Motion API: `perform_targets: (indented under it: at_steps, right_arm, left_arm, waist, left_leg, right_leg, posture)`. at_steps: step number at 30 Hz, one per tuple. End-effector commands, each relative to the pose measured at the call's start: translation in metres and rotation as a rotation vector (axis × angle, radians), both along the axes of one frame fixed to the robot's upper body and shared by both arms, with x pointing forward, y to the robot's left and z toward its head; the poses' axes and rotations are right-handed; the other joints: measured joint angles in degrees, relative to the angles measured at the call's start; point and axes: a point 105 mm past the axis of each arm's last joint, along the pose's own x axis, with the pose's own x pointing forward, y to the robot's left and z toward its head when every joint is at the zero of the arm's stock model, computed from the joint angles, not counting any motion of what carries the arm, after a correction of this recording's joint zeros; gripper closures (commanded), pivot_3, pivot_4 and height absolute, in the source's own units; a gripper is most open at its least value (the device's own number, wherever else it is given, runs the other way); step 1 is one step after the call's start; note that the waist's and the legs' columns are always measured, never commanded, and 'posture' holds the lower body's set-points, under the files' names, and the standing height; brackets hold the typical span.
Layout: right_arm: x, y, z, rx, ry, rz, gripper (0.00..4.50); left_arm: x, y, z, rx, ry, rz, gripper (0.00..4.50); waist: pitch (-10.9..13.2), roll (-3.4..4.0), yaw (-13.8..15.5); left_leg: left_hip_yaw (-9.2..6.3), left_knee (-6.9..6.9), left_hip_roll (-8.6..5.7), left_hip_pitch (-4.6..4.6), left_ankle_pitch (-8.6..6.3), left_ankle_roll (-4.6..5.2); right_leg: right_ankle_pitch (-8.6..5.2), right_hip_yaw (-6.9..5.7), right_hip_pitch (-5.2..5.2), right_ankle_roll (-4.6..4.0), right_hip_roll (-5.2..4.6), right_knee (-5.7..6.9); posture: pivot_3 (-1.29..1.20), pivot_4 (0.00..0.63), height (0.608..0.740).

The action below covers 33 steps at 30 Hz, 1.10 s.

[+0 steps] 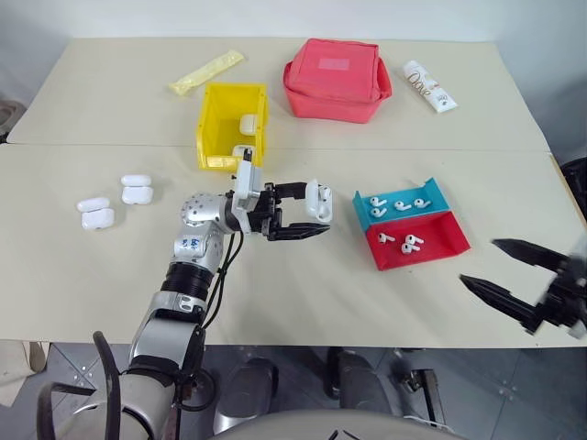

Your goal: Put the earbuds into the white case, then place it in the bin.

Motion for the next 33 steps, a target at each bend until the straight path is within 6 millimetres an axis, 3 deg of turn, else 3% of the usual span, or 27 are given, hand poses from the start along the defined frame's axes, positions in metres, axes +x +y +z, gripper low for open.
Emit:
perform_targets:
  at_steps: [1,7,13,16,22,25,26,29,32,33]
  right_arm:
    - [-0.019,-0.01,0.005,-0.028,-0.006,-0.053,0.02]
    - [0.002,0.001,0.011,-0.078,0.048,0.006,0.02]
    - [0.057,0.02,0.033,-0.195,0.06,0.14,0.02]
    - [0.091,0.02,0.029,-0.269,0.186,0.133,0.02]
    - [0.143,0.033,0.035,-0.316,0.247,0.133,0.02]
    - [0.169,0.039,0.031,-0.422,0.244,0.14,0.59]
    - [0.173,0.045,0.031,-0.446,0.245,0.173,0.93]
    - [0.183,0.051,0.029,-0.475,0.282,0.183,0.93]
    - [0.191,0.052,0.026,-0.505,0.289,0.179,1.79]
    - [0.193,0.052,0.026,-0.512,0.297,0.182,1.79]
  left_arm:
    - [0.008,0.013,0.009,-0.004,-0.037,0.042,1.72]
    - [0.011,0.021,0.013,-0.008,-0.055,0.072,1.72]
    - [0.005,0.024,0.012,-0.023,-0.07,0.097,1.72]
    - [-0.002,0.024,0.01,-0.04,-0.069,0.114,1.72]
    - [-0.014,0.024,0.004,-0.055,-0.061,0.144,1.72]
    - [-0.02,0.024,0.002,-0.061,-0.055,0.159,1.72]
    - [-0.022,0.024,0.002,-0.064,-0.054,0.163,1.72]
    - [-0.026,0.022,0.001,-0.067,-0.053,0.164,1.72]
    - [-0.029,0.02,0.0,-0.069,-0.052,0.162,1.72]
    - [-0.029,0.019,0.0,-0.071,-0.052,0.162,1.72]
  waist:
    - [0.0,0.0,0.16]
    - [0.01,0.02,-0.69]
    - [0.04,0.08,-1.14]
    - [0.05,0.09,-1.18]
    - [0.12,0.02,-1.15]
    - [0.12,0.02,-1.29]
    - [0.11,0.03,-1.31]
    - [0.11,0.03,-1.3]
    - [0.11,0.03,-1.14]
    - [0.11,0.03,-1.12]
  left_leg:
    - [-0.01,-0.02,0.0,0.01,-0.01,0.01]
    - [0.1,0.03,-0.03,0.08,-0.06,0.1]
    - [0.09,0.04,0.03,0.01,-0.06,0.06]
    - [0.05,0.06,0.04,-0.01,-0.06,0.05]
    - [0.03,0.06,-0.02,-0.12,-0.05,0.03]
    - [0.06,0.06,-0.03,-0.16,-0.05,0.03]
    - [0.09,0.06,-0.03,-0.17,-0.05,0.02]
    - [0.09,0.06,-0.03,-0.24,-0.04,0.01]
    - [0.09,0.09,-0.05,-0.26,-0.04,0.01]
    - [0.09,0.09,-0.06,-0.26,-0.04,0.01]
  right_leg:
    - [0.0,-0.01,0.01,0.0,0.0,-0.01]
    - [0.03,0.15,0.04,0.06,-0.03,-0.09]
    - [0.03,0.09,-0.02,0.06,-0.01,-0.08]
    - [0.03,0.04,0.0,0.06,-0.04,-0.12]
    - [0.03,0.01,-0.1,0.05,-0.14,-0.18]
    - [0.04,0.03,-0.17,0.05,-0.13,-0.12]
    - [0.04,0.05,-0.2,0.05,-0.12,-0.11]
    - [0.04,0.05,-0.27,0.05,-0.11,-0.08]
    - [0.04,0.05,-0.28,0.05,-0.11,-0.07]
    - [0.04,0.05,-0.28,0.05,-0.11,-0.07]
  posture:
    - [0.0,0.15,0.74]
    - [0.0,0.15,0.74]
    - [0.0,0.15,0.74]
    - [0.0,0.15,0.74]
    - [0.0,0.15,0.74]
    - [0.0,0.15,0.74]
    - [0.0,0.15,0.74]
    - [0.0,0.15,0.74]
    - [0.0,0.15,0.74]
    - [0.0,0.15,0.74]
